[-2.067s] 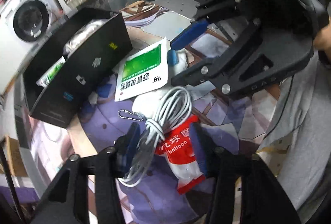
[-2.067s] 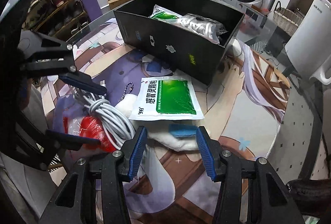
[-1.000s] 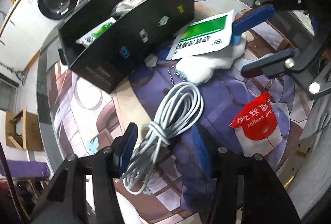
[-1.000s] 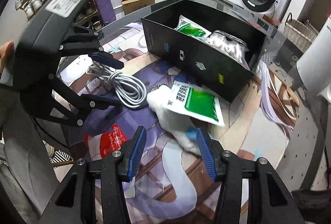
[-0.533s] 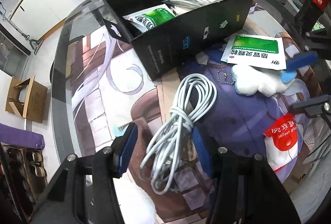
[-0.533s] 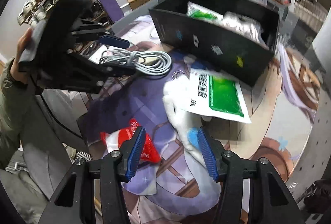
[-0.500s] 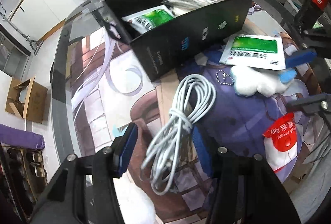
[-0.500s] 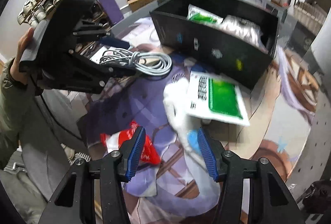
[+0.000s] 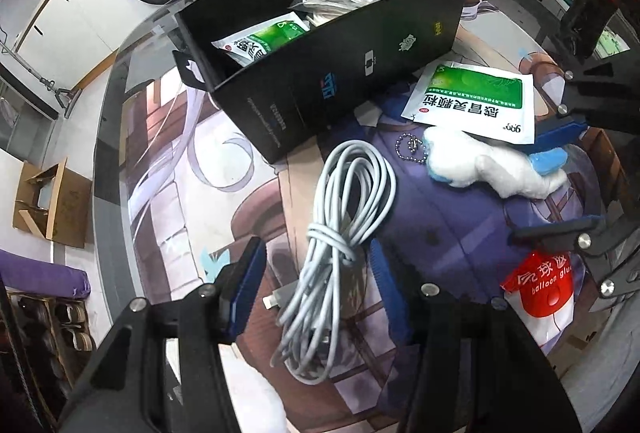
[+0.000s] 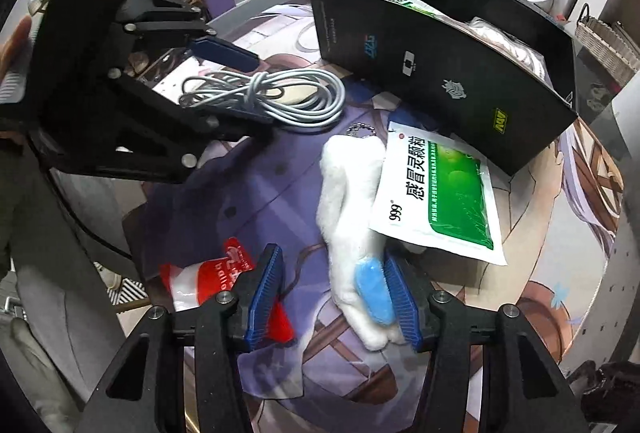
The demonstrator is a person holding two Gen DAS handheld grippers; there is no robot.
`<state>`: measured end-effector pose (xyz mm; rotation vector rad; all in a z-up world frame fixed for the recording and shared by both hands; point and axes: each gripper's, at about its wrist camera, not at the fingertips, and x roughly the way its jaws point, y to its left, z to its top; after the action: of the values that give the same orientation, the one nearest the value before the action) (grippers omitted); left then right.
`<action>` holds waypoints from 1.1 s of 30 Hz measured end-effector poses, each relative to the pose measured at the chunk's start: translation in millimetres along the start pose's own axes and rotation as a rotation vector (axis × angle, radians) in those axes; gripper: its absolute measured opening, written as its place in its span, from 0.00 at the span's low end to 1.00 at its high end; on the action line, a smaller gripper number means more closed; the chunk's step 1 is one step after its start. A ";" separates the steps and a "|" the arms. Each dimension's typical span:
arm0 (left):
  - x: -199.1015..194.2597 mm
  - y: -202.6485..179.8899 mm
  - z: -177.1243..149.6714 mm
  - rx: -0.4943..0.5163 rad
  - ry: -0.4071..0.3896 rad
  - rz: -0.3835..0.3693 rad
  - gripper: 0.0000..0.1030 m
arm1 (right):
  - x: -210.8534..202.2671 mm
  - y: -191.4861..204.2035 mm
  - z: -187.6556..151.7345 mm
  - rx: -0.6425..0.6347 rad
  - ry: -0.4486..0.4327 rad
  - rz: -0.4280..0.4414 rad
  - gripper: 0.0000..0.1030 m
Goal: Organize soft objects
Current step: 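Grasp the white plush toy with the right gripper while the left holds the cable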
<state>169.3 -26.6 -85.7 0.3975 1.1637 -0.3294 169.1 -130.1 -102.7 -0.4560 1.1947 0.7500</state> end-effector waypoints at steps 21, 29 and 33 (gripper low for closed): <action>-6.5 -23.4 3.3 0.037 -0.007 0.018 0.23 | 9.4 7.3 4.1 -0.034 -0.010 -0.082 0.26; -11.9 -27.3 4.4 0.043 -0.013 -0.009 0.23 | 0.3 3.7 1.9 -0.030 -0.029 -0.081 0.25; -16.2 -23.7 4.6 0.033 -0.031 -0.010 0.23 | -5.3 1.5 2.3 -0.022 -0.045 -0.072 0.25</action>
<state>156.5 -48.9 -72.2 0.4145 1.1315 -0.3630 168.6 -129.0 -96.8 -0.4947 1.1231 0.7087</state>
